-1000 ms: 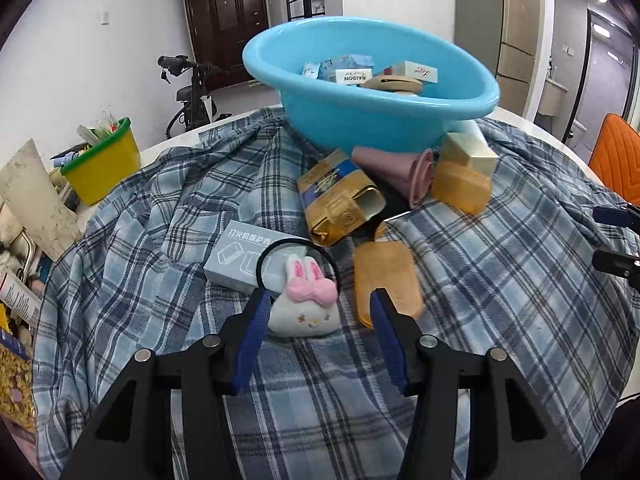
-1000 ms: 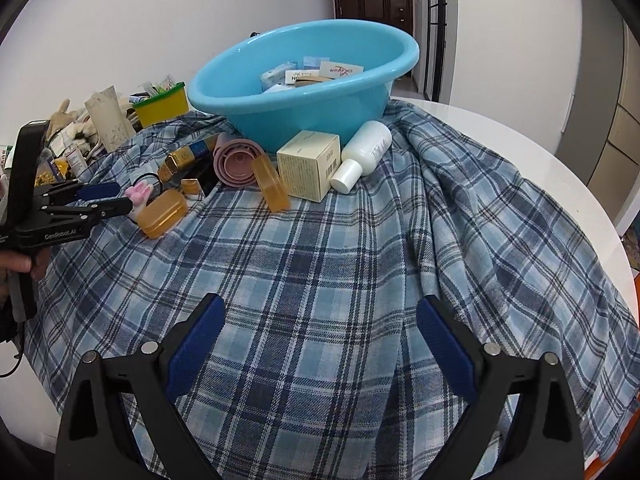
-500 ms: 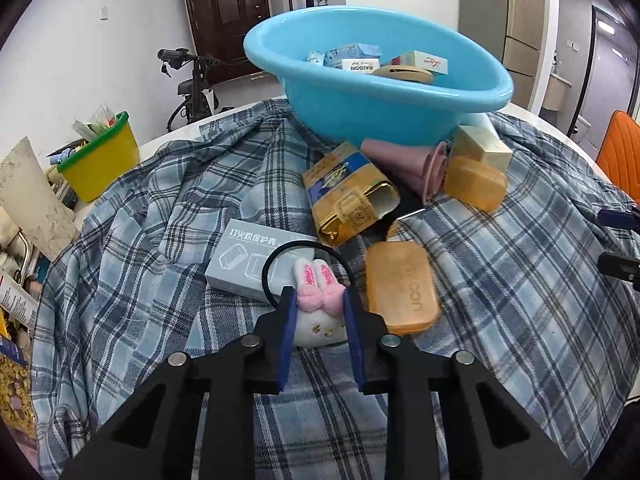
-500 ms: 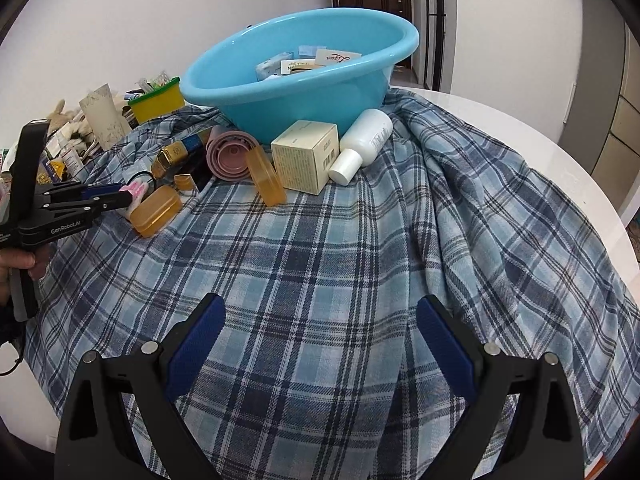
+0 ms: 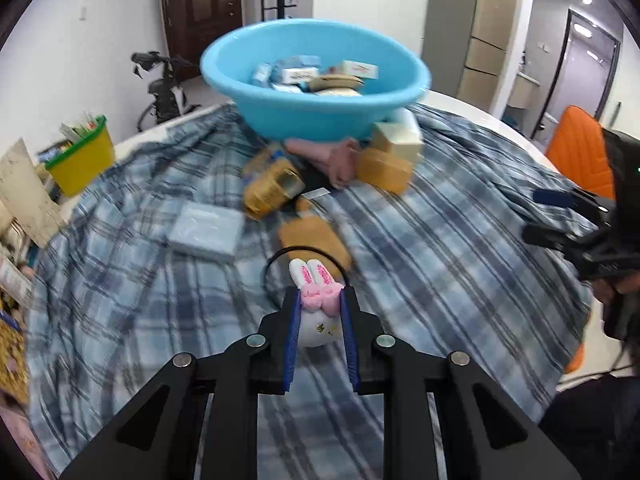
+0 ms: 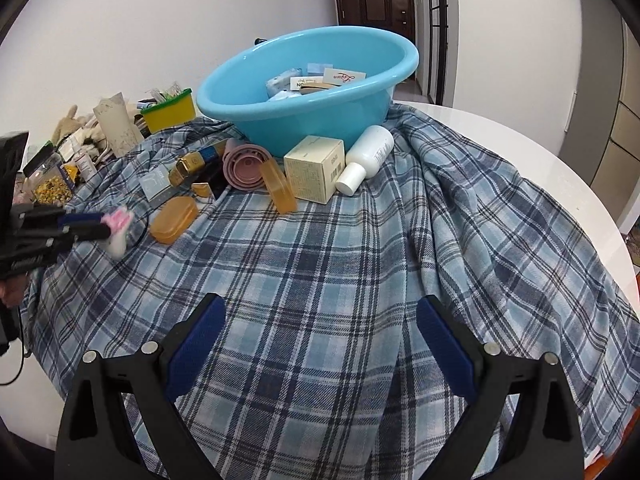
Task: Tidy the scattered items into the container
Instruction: 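Lower the open left gripper onto the pink bunny hair tie and close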
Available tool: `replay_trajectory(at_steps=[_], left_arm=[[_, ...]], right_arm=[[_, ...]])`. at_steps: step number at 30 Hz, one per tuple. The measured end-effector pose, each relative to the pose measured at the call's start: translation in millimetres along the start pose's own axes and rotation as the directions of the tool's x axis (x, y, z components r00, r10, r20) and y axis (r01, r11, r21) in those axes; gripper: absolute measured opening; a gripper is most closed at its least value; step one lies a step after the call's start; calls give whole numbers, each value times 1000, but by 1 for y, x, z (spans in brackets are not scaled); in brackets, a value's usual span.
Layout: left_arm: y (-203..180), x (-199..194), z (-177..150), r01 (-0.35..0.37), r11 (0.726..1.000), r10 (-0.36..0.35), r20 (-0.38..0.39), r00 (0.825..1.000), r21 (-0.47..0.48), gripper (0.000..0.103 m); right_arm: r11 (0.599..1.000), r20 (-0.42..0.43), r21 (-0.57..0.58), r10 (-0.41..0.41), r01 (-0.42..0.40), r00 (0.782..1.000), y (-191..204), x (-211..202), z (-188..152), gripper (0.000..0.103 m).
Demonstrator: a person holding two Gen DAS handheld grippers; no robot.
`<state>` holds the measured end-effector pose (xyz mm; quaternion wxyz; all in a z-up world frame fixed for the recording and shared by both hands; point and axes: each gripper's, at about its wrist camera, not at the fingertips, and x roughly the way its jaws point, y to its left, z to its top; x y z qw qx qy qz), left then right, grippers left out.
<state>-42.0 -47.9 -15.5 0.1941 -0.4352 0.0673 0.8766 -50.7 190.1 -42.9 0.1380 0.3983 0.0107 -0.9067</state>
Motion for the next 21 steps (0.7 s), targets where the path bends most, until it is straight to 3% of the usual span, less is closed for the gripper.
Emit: replay_trajectory(at_steps=[3,9,15,17,21], left_arm=[[-10,1,-13,38,999,-39,-25,999,-9,22],[-19,16,-31,40,999,-40,-63,997,0,22],[-19,19,-32,28,1000,-29,-41,999,-9,26],[-20,19,-32,17,1000,-17,-40,999,-3,31],[-25,25,-35,-3,1000,4,-55,998,16,62]], right_arm=[[1000,0,-6,7,-7,1000,3,-1,-1,96],[1000,-2,-15,9,-9,1000,6,0,-1,96],[1000,-16,1,0,0,1000,1,2,-4,96],[1000,-21,9,0,1,1000,0,4,-5,96],[1000,-26,18,0,0,1000,-2,5,-6,96]])
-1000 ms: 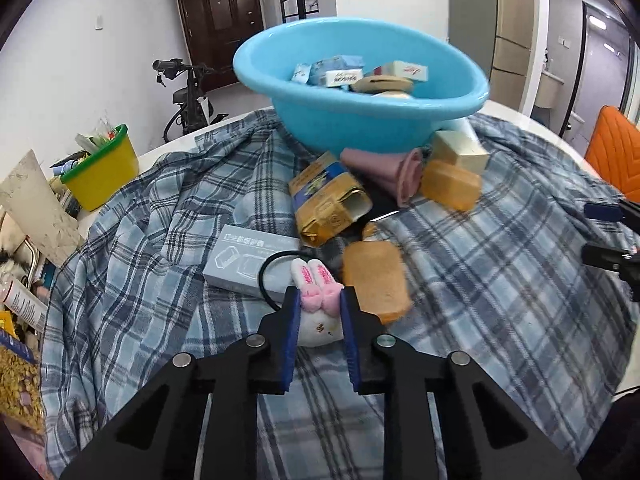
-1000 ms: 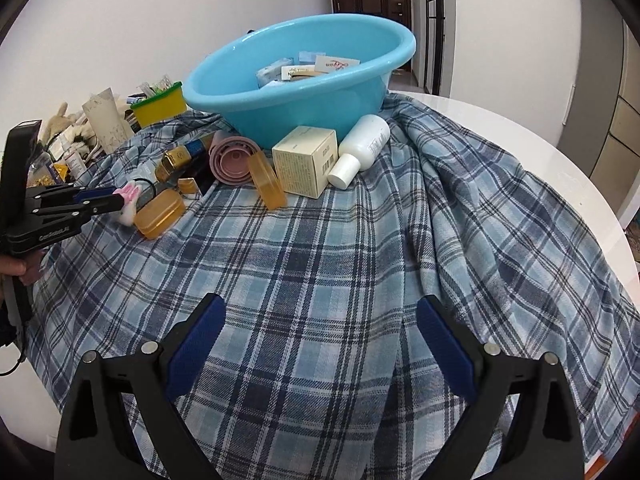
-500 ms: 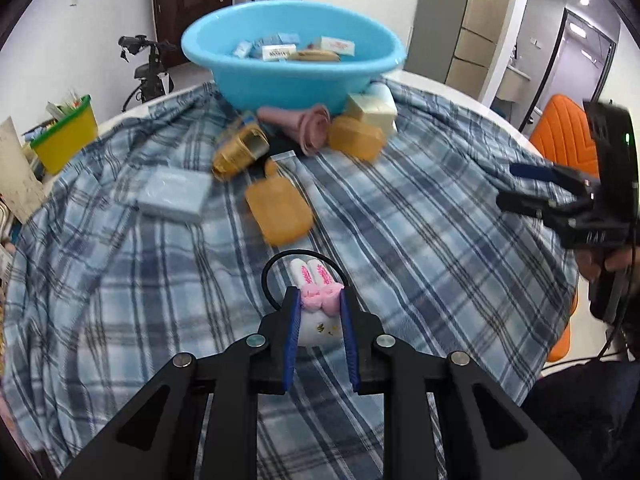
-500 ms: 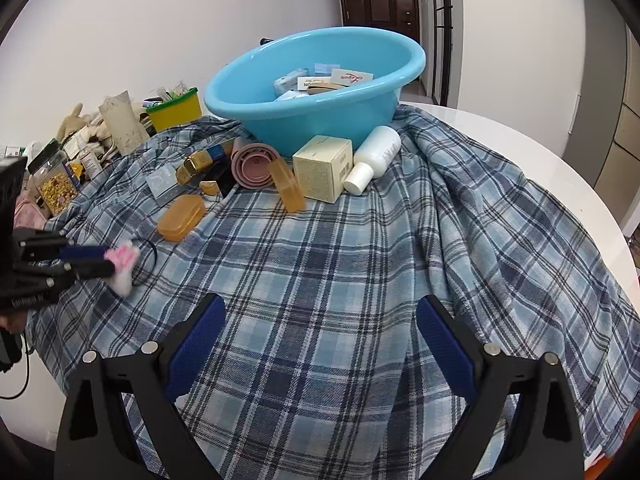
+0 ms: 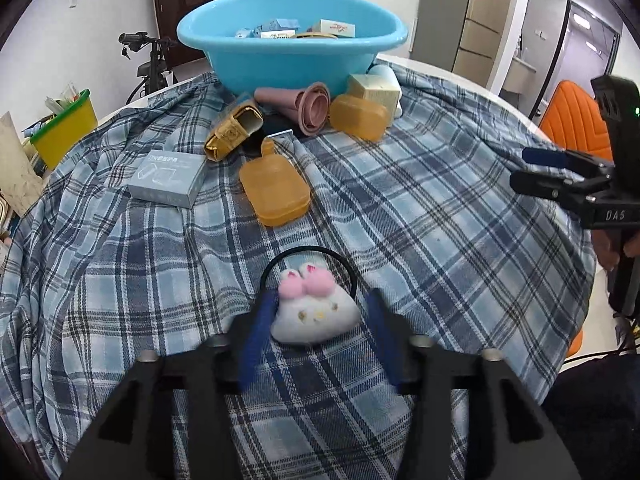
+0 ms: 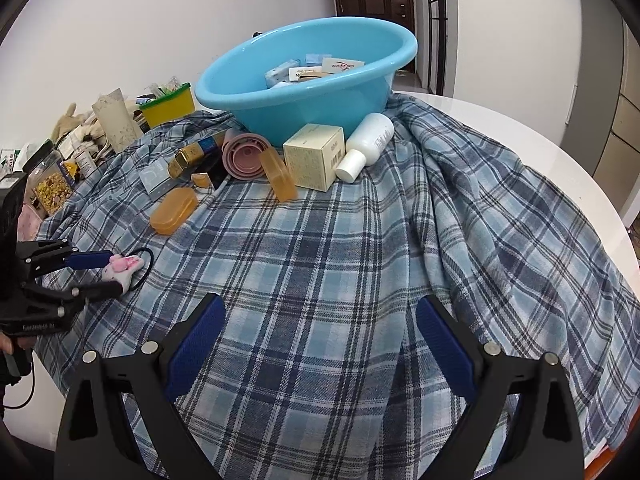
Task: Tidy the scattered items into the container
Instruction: 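Lower the open left gripper onto the pink bunny hair tie and close, then lift the bunny hair tie with the left gripper while the right gripper grasps the orange soap box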
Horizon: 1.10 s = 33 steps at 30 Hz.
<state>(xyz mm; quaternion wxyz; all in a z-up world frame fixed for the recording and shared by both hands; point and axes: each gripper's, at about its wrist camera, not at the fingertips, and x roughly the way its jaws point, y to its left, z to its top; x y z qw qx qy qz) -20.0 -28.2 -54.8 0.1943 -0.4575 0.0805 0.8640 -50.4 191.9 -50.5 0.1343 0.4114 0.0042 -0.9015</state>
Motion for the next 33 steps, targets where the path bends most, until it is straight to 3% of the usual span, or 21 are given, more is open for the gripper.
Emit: replay_trajectory(at_steps=[10,11,12,13,22,28,33], left_arm=[[1,7,-4,33,999,-33,-1,999,-15,63],[1,7,-4,55,998,-55,1,998,-15,61],[1,7,-4,72,997,-72,-5,997,-12,42],[0,9,-3,74,997,-74,-12,997,-7,37],[-5,-8,-2,-2,999,0,49,999,37,33],[6,-15,-3,-36,999,36,64,997,-5,34],[17,-19,2,-59,997,62,72,995,-48,34]], right_arm=[[1000,-11,13,-5,5,1000,-4,3,-2,96],[1000,-13,14,-6,6,1000,-5,3,-2,96],[1000,-13,15,-7,7,1000,-5,3,-2,96],[1000,-15,17,-6,7,1000,-5,4,-2,96],[999,3,-42,2,-2,1000,6,-4,18,96],[983,5,-167,76,-75,997,40,0,45,96],[919,-39,-300,257,-257,965,78,23,62,96]])
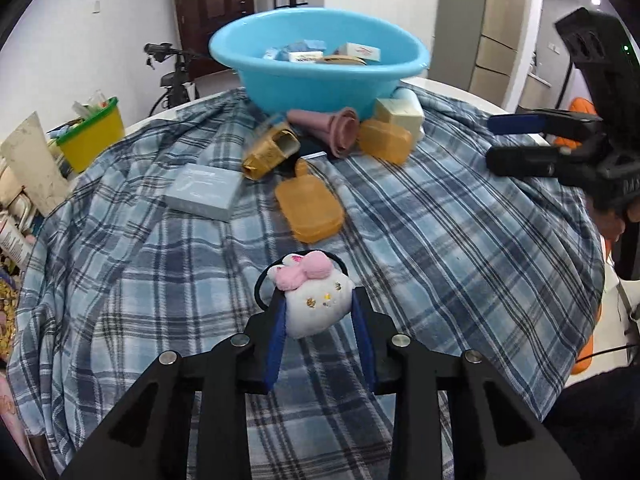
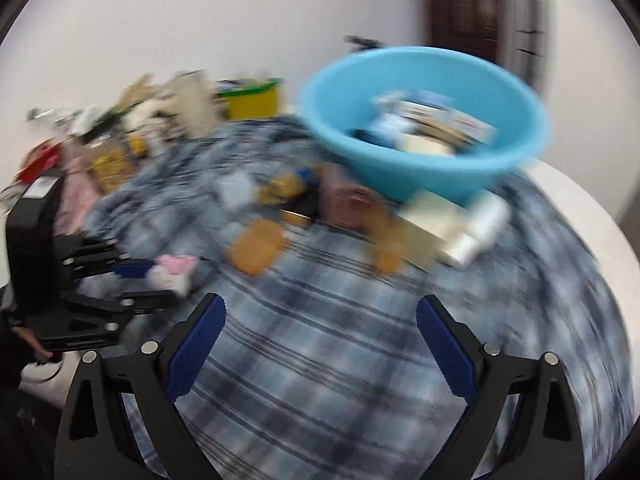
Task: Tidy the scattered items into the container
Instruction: 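Lift the bunny hair tie with the left gripper while the right gripper grasps the orange soap box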
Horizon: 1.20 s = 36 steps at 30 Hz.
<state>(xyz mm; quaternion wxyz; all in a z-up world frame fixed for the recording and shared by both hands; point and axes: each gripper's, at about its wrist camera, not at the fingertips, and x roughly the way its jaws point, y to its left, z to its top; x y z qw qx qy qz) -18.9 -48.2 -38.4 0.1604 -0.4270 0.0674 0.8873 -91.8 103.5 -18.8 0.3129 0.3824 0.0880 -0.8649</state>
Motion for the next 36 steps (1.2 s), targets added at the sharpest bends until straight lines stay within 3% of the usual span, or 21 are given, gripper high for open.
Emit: replay_trajectory(at_steps=[5,13,28,34,36], left_arm=[[10,-3,5,-18,999,18,21,1000,-29,34],[28,-3,2,-32,997,33,13,999,-66,34],[41,8,-1,-38,994,37,-13,999,-100,34],[44,9,-3,-38,993,36,-21,999,-108,34],[44,10,-3,-39,993,37,-24,999,-107,34]], right_arm=[[984,-23,-130,117,-119,993,17,39,16,95],[949,-102,-242,184,-203,978,29,84,24,95],[920,-186,-306,195,-245,963,41,137,33,90],[915,-192,-329,178,-234,965,42,143,34,65],[917,-196,-321,182,-238,964,40,141,34,63]])
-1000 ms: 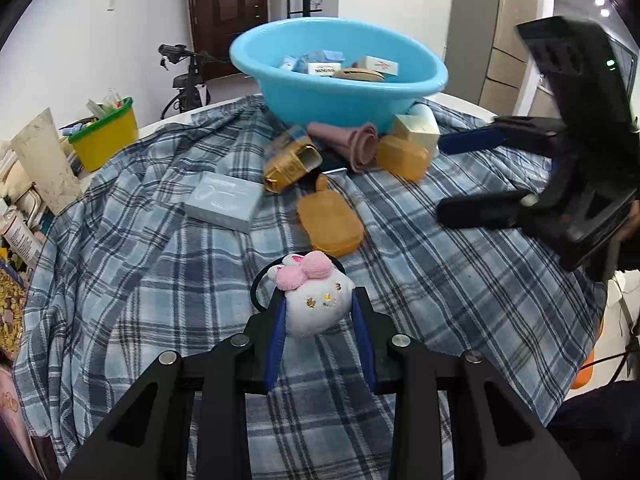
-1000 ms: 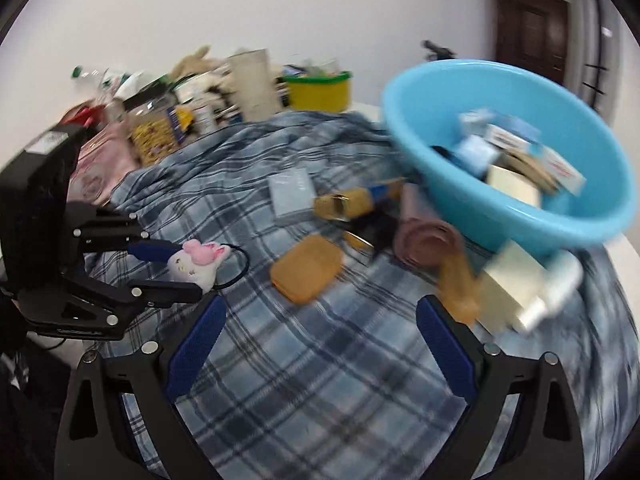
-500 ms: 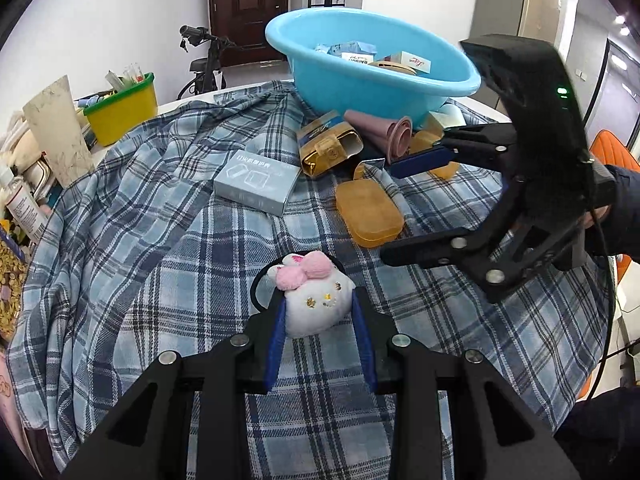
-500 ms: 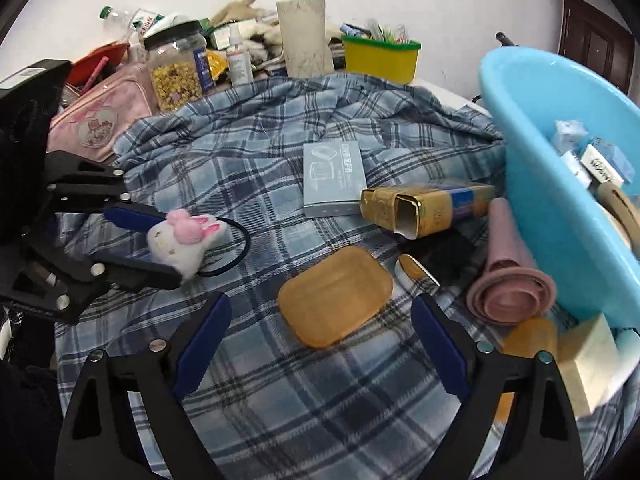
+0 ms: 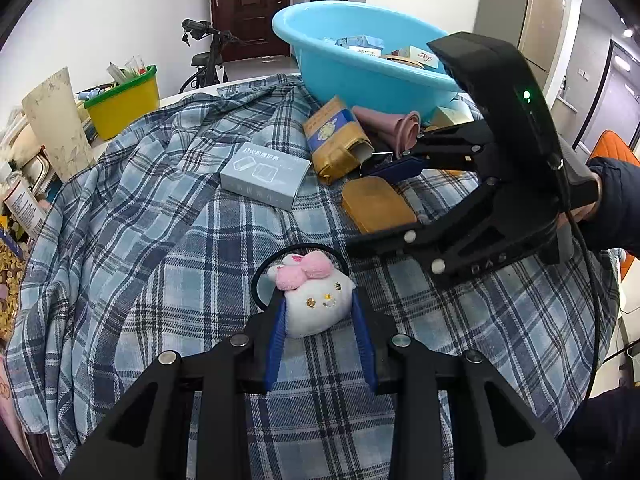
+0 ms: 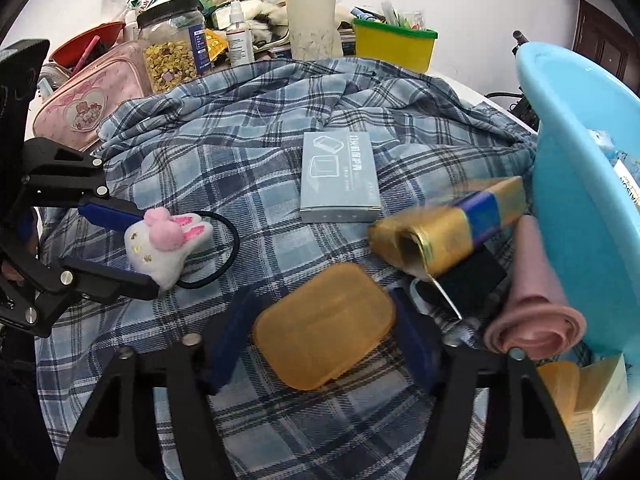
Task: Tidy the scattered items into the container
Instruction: 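Lift the bunny hair tie with the left gripper while the right gripper grasps the orange soap box, then carry the hair tie and orange soap box toward the blue basin with both grippers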
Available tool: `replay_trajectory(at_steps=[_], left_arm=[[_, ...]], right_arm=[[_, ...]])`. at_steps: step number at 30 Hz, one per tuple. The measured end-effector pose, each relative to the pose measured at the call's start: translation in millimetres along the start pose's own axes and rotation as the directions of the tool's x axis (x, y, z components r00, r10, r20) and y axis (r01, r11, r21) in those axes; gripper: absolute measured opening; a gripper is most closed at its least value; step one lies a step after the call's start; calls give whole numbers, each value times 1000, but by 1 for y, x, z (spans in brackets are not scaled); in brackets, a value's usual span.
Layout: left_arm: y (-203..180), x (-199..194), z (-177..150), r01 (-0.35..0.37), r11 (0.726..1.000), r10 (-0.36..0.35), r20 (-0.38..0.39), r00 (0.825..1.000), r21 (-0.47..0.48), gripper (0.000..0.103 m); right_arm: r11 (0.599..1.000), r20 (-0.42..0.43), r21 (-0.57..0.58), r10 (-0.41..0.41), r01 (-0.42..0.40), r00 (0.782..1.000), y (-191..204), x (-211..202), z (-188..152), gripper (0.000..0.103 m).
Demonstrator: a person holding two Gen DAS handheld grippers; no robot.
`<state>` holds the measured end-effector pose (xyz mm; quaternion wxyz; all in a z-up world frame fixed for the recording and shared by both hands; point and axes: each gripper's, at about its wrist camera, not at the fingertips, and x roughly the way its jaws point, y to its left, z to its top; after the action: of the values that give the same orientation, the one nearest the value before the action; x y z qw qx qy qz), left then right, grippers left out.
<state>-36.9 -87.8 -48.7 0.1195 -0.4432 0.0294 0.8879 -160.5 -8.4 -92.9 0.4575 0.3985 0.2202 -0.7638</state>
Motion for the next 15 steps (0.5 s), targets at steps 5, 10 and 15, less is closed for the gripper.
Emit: replay_trajectory(at_steps=[5,10,15], left_arm=[[-3,1,0,5,1000,-5,-6,1000,7,34],[-11,-1,3,10,1000,-10,-2,1000,22,34],[-22,-3,6,19,999,-19,7,1000,38,34]], right_arm=[[1000,6,-3,-19,19,1000,3,-11,-4,63],[999,28,28,-41,40,999,4,-33,-10,63],[991,34,93,-97,94,995,2,-57,-28,63]])
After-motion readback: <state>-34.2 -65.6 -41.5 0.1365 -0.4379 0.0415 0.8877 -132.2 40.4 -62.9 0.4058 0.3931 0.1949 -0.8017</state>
